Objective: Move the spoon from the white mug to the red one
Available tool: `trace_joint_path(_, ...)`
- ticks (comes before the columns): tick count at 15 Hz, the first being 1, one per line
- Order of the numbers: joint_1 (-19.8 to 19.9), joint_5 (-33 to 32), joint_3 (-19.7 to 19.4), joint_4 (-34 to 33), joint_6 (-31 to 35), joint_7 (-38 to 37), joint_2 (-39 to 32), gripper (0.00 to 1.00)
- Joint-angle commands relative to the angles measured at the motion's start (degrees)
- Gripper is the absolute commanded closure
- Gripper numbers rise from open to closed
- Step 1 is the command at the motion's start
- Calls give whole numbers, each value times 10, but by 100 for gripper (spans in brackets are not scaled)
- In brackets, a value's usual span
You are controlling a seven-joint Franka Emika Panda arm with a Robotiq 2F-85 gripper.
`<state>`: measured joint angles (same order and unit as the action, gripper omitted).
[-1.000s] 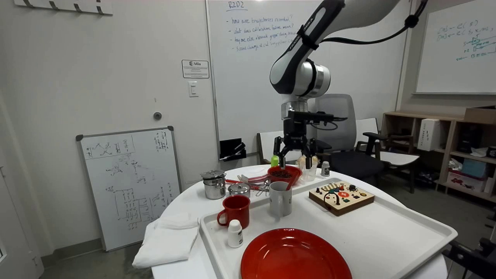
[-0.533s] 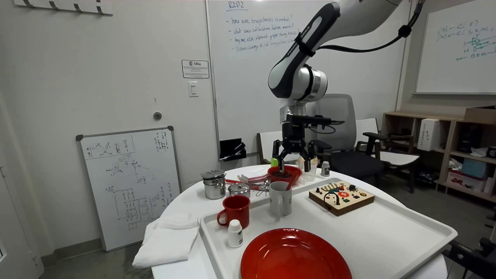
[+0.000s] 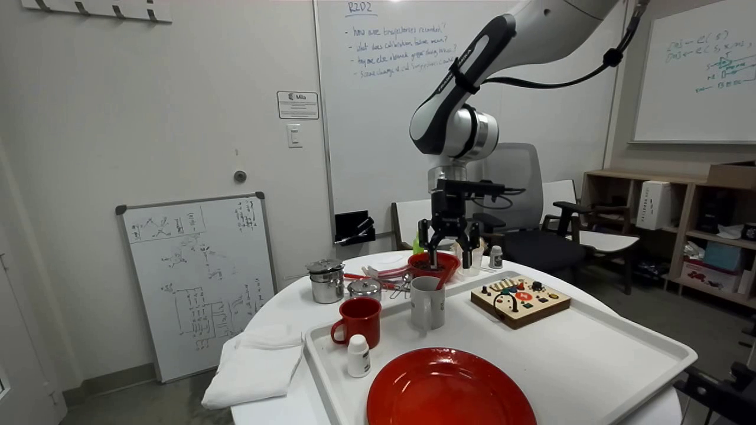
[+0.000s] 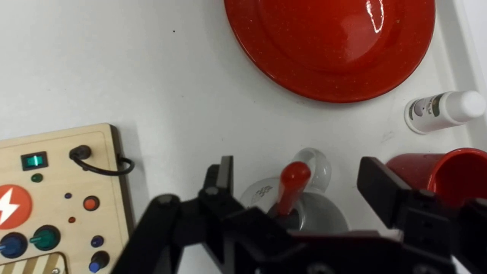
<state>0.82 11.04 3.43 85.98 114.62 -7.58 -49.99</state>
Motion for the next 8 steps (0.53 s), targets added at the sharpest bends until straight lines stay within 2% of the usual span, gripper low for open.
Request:
trace_joint_path(1, 5, 15, 2, -30, -20, 9, -17, 49)
trace_joint_path(8, 7, 19, 3, -39, -26, 8, -23, 100)
